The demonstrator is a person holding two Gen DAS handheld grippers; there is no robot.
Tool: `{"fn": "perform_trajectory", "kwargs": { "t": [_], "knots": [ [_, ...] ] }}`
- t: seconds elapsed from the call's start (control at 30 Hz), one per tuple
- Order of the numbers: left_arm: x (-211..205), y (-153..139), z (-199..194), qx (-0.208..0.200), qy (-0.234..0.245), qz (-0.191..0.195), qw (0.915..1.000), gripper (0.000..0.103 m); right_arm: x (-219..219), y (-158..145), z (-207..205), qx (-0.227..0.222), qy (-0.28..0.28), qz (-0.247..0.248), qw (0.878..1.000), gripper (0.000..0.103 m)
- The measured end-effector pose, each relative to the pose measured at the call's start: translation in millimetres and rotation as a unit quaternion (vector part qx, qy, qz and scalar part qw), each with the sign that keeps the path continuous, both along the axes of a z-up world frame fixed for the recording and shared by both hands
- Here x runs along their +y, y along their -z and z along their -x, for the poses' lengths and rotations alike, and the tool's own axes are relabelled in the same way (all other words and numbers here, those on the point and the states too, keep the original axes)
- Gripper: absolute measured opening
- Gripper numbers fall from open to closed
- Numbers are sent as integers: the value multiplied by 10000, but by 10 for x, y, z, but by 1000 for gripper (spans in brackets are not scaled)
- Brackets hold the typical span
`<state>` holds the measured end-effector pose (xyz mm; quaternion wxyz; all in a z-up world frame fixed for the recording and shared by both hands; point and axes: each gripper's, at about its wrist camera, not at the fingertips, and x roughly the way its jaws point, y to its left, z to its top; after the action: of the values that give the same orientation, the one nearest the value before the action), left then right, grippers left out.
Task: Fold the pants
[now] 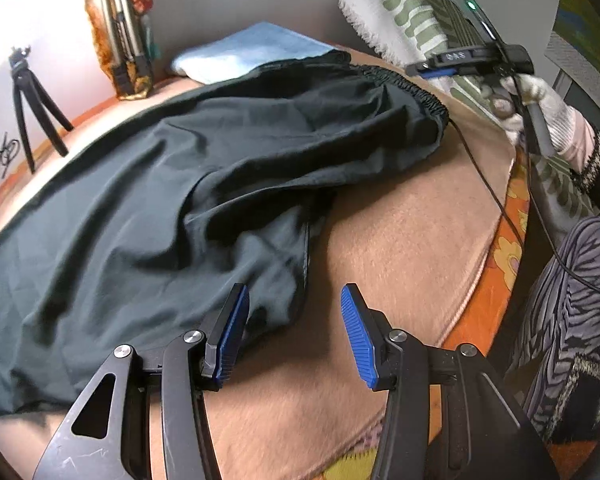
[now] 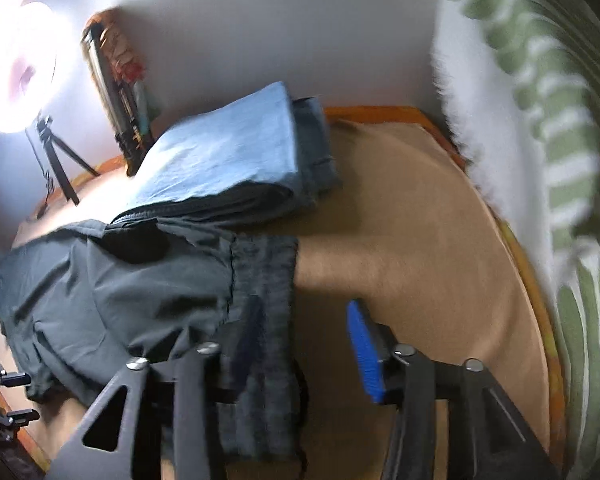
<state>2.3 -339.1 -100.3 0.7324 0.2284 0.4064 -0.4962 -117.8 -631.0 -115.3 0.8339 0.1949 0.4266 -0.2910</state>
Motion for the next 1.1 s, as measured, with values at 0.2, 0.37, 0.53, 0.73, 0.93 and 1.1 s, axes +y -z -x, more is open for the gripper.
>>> {"fn": "perform_trajectory", "kwargs": {
  "t": [0.2,0.37,0.53,0.73,0.93,1.1],
  "knots": [
    [-13,42,74,-214,-5,-107,9997,46,180,143,428,-277,648,-846,9939,63],
    [-154,69,98,-660,66,-270,9974,47,261,229,484,-510,1003,-1408,9836,65],
    [-262,138,117,-841,156,-418,9955,46,258,306,442,-641,1295,-1625,9761,67],
    [-313,249,116,-1053,197,-624,9923,47,240,481,431,-879,1528,-2175,9600,67],
    [-297,251,47,-1053,159,-484,9931,42,262,499,416,-1042,1689,-2211,9548,68],
    [-309,256,-16,-892,179,-368,9952,14,260,476,449,-1156,1797,-2157,9528,56]
  ]
}}
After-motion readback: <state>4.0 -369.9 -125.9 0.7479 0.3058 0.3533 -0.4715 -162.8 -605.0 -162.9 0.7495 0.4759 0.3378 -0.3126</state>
